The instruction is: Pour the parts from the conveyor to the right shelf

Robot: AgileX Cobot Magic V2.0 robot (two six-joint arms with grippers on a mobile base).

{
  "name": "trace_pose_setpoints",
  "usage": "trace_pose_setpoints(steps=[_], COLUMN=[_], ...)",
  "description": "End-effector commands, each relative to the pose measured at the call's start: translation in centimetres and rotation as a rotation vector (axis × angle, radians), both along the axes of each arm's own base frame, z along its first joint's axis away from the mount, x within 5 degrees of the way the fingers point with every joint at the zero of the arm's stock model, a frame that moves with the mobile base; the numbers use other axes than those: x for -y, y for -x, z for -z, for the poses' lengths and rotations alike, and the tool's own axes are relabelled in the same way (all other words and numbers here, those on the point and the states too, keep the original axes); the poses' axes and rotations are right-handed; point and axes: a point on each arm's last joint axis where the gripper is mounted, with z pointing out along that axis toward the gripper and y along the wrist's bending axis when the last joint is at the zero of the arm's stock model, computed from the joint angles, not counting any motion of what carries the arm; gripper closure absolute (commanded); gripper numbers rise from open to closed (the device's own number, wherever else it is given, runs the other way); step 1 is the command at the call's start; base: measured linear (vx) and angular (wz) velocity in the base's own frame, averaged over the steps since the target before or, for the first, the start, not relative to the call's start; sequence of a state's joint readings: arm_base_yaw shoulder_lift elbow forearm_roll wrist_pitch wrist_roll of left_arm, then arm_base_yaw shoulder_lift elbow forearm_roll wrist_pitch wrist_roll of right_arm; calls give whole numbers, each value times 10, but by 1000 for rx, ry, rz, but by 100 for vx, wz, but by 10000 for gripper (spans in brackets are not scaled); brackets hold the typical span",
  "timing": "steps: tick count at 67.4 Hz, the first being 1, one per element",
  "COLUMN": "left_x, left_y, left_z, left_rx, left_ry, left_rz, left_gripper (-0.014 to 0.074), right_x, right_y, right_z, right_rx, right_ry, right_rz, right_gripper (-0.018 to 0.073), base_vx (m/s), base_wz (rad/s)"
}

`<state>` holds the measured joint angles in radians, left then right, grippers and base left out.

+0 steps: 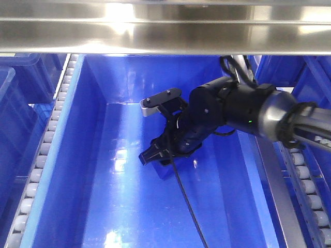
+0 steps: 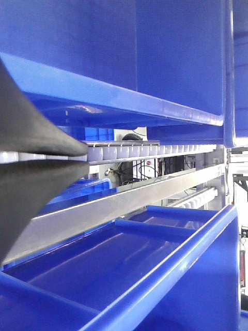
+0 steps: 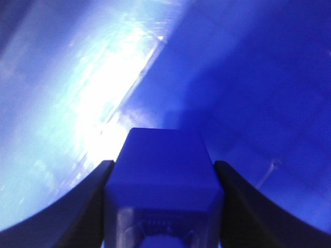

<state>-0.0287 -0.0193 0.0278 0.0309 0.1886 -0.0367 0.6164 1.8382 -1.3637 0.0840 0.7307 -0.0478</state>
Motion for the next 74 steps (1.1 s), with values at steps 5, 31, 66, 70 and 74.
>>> trace_pose_setpoints(steps=[5, 31, 66, 70, 74], left_x=[0, 0, 0, 0, 0], left_y=[1, 1, 1, 1, 1], left_z=[-13, -13, -13, -13, -13], left_rx=[93, 93, 93, 93, 93], left_ry=[11, 11, 11, 11, 11], left_rz=[7, 7, 7, 7, 7], left_gripper=[603, 603, 603, 603, 603], right_x=[-2, 10, 83, 93, 104], right_y=[-5, 10, 110, 123, 139], right_z=[-35, -53, -69, -70, -73], right_rx=[149, 284, 559, 582, 616], right_ry=[-96, -182, -365, -380, -405], right_rz=[8, 18, 45, 45, 46], right_gripper=[8, 26, 28, 33, 38], base_vx=[0, 0, 0, 0, 0], base_wz=[0, 0, 0, 0, 0])
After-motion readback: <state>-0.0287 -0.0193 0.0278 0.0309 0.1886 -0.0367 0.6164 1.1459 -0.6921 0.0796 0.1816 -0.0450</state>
